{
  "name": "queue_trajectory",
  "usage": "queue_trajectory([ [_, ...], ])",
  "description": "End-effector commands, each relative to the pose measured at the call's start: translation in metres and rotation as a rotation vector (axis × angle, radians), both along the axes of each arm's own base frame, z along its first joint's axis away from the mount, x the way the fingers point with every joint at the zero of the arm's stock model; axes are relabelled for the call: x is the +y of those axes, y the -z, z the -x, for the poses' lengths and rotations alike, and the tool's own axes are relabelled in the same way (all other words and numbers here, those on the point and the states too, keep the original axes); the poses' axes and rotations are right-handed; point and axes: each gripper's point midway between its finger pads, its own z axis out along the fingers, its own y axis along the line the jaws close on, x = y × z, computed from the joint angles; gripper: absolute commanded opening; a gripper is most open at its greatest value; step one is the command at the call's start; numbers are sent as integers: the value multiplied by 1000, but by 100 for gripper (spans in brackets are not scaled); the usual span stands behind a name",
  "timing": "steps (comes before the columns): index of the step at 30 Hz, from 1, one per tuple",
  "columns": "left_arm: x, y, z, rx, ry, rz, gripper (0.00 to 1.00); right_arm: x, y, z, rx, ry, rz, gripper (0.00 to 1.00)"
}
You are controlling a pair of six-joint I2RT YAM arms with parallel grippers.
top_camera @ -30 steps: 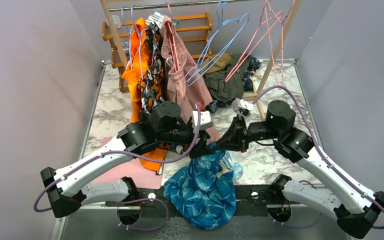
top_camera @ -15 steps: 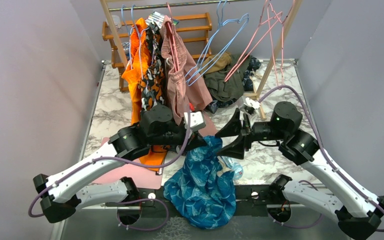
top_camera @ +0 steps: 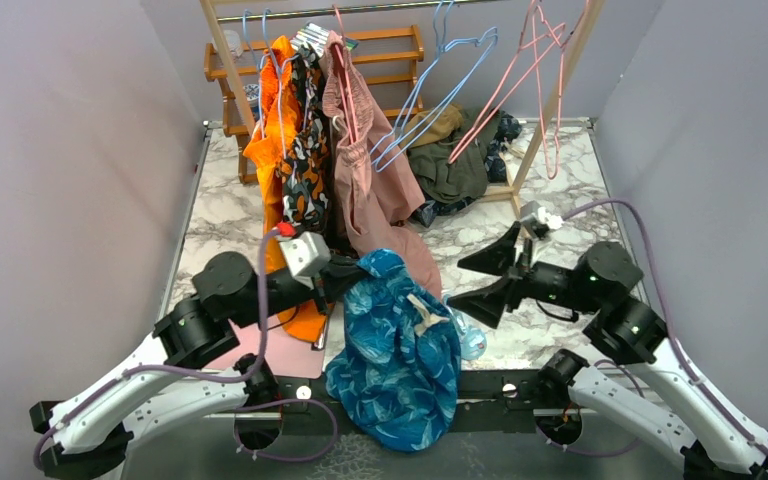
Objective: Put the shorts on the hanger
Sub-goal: Adjust the shorts at the center of the board.
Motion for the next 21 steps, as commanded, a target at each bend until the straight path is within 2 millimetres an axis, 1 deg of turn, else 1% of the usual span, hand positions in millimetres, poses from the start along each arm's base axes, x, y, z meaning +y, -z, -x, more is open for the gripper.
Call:
queue_trajectory([
  [1,15,-50,-4,-109,-66,199,0,-2,59,-22,155,117,111,100],
  [3,19,-58,-2,-127,-68,221,0,-4,75,-28,183,156,138,98],
  [7,24,-69,2,-152,-66,245,0,-15,110,-45,280,292,196,94],
  [11,28,-76,5,-178,-58,256,0,-23,147,-52,407,391,230,88],
  [12,28,-77,6,-182,-54,257,0,-24,154,-53,437,414,226,87],
  [14,28,-77,7,-186,-53,252,0,-24,163,-53,489,434,210,85],
  [17,29,-74,6,-183,-55,247,0,-22,169,-52,554,441,191,83],
  [21,27,-71,5,-181,-55,238,0,-19,178,-49,613,435,213,77],
])
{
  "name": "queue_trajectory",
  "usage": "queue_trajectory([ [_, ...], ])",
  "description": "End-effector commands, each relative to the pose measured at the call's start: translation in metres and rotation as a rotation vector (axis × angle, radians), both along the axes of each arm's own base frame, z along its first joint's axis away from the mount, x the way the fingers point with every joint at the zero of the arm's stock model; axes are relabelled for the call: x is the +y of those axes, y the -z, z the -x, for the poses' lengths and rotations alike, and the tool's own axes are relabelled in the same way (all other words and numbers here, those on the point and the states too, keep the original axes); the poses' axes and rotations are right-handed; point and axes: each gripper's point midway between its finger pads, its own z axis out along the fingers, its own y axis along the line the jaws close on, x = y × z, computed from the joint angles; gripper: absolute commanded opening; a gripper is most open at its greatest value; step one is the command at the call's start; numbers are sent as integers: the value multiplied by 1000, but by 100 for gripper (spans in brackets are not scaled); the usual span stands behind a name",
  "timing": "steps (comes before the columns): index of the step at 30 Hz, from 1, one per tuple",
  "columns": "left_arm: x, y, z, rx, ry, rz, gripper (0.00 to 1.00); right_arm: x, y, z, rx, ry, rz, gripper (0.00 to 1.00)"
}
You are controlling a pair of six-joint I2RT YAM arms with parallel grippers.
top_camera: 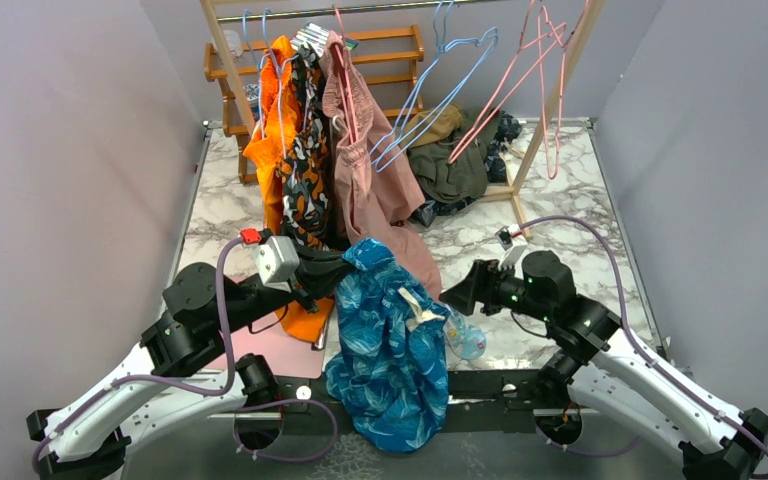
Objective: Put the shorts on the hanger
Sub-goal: Adjust the shorts at the center of the board.
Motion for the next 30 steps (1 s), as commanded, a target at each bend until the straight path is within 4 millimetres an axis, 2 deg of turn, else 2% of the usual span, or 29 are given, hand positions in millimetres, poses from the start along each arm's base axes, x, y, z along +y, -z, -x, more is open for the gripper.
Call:
queue_trajectory([
  [1,8,-27,1,-62,-19,70,0,4,4,1,73,28,-28,76],
  [4,9,-27,1,-66,-19,69,0,11,7,10,97,-24,-59,75],
  [8,11,-29,2,-73,-20,73,0,14,20,18,158,-44,-70,63],
  [11,12,-30,3,-75,-21,75,0,22,25,28,211,-98,-102,61],
  [18,12,-26,2,-69,-27,65,0,40,16,48,271,-233,-214,54],
  [24,12,-20,0,-59,-37,53,0,47,-2,58,252,-326,-287,34],
  [30,12,-18,-3,-55,-49,50,0,47,-10,69,241,-400,-296,13],
])
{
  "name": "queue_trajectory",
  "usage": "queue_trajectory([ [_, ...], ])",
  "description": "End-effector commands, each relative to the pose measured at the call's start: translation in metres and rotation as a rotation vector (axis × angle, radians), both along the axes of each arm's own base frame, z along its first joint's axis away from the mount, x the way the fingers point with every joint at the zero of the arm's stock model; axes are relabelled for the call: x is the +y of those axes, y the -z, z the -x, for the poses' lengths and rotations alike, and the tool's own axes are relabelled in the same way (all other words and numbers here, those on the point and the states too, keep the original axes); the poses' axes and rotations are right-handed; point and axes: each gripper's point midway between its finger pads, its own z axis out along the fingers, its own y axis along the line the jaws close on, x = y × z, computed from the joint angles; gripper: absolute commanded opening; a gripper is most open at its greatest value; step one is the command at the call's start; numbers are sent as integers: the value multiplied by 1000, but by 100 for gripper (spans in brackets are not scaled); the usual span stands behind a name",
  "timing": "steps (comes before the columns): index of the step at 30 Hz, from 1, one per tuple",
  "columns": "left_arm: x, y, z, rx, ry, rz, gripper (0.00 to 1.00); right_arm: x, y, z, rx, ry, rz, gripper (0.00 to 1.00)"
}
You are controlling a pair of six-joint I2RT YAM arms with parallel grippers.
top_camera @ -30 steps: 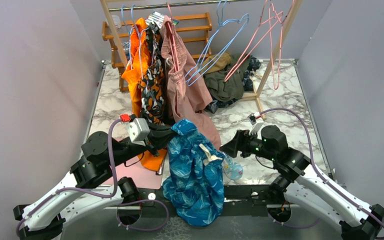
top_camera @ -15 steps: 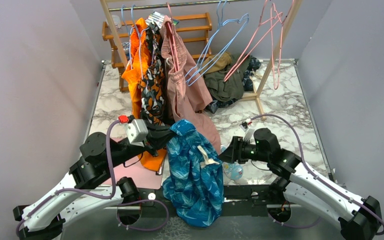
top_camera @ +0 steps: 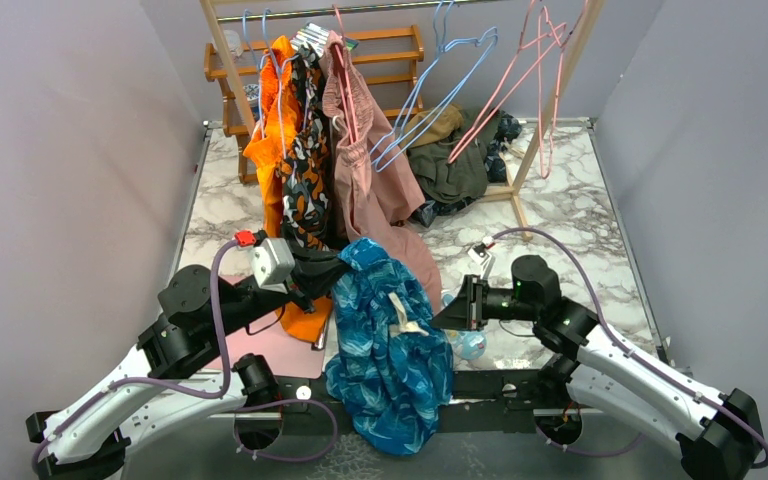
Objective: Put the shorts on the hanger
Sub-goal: Adjust the shorts at the center of the board.
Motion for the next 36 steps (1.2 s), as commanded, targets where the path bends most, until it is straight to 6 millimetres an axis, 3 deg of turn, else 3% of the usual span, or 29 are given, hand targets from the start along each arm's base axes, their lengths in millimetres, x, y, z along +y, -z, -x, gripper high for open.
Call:
queue_trajectory([
  [1,8,-16,-4,-35,-40,49,0,3,-16,15,-39,-100,-58,6],
  [2,8,-16,-4,-36,-44,50,0,2,-17,14,-51,-95,-50,1],
  [5,11,-18,-5,-42,-55,55,0,-4,-29,6,-140,-56,-10,1],
  [12,13,-36,-1,-72,-43,81,0,-31,-102,-34,-492,98,141,1],
  [15,12,-33,-3,-75,-51,86,0,-38,-115,-41,-563,129,169,1],
  [18,9,-14,-7,-52,-63,80,0,-40,-96,-41,-532,145,180,1],
  [22,0,27,-16,13,-73,41,0,-43,-39,-39,-382,185,229,2],
  [24,-3,44,-19,36,-81,32,0,-48,-10,-37,-302,207,264,7],
  [31,-5,80,-27,89,-114,4,0,-62,7,-39,-185,319,322,41],
  [36,-2,84,-28,86,-132,5,0,-76,27,-43,-81,420,403,50],
])
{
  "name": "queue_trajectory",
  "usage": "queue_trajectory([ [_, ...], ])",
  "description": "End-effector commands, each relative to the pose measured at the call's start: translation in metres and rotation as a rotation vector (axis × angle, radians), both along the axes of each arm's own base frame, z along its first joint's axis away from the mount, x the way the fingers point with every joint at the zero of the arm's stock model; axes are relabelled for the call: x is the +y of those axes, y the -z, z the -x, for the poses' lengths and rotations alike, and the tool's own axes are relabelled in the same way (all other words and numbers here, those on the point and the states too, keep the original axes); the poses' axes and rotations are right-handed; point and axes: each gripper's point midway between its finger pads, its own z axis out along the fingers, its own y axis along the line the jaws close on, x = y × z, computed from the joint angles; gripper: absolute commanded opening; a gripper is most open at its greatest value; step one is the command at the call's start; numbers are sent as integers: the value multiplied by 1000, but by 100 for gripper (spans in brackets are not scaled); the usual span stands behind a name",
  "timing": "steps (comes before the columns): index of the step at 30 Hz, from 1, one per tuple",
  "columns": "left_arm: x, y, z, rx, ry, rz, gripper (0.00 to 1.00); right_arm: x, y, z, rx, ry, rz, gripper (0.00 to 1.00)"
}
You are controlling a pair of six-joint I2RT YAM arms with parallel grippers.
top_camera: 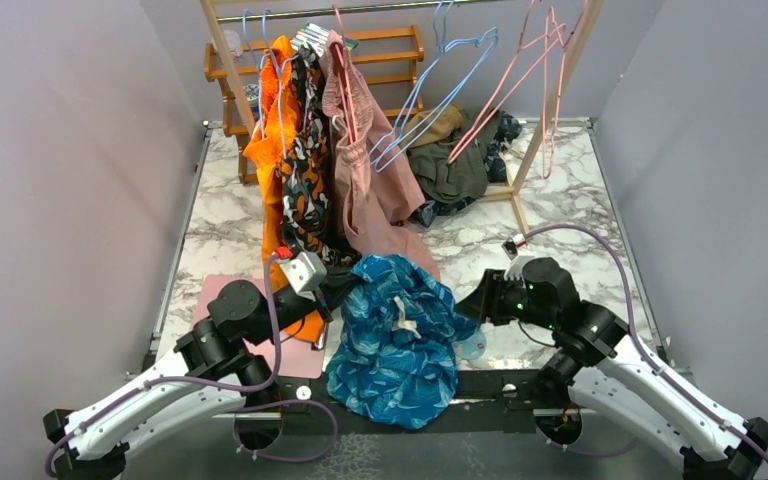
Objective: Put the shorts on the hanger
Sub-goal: Adjust the shorts at the center of the board.
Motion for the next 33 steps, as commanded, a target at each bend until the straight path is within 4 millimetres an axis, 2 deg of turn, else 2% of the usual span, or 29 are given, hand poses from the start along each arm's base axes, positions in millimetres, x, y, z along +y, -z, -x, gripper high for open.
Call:
queue_trajectory([
  [1,8,-22,-3,-40,-40,89,0,-14,11,-6,80,140,42,51],
  [12,9,-21,-1,-36,-35,82,0,15,17,16,211,-15,-36,53],
  [19,10,-20,-1,-37,-34,83,0,22,39,29,314,-57,-41,49],
  [23,10,-21,0,-37,-30,85,0,21,48,28,343,-20,-48,44],
  [27,10,-20,1,-33,-28,83,0,23,47,25,329,-1,-78,44],
  [30,11,-19,0,-34,-33,81,0,19,46,24,346,29,-54,48],
  [33,13,-17,-2,-30,-51,75,0,9,27,14,267,69,-17,52],
])
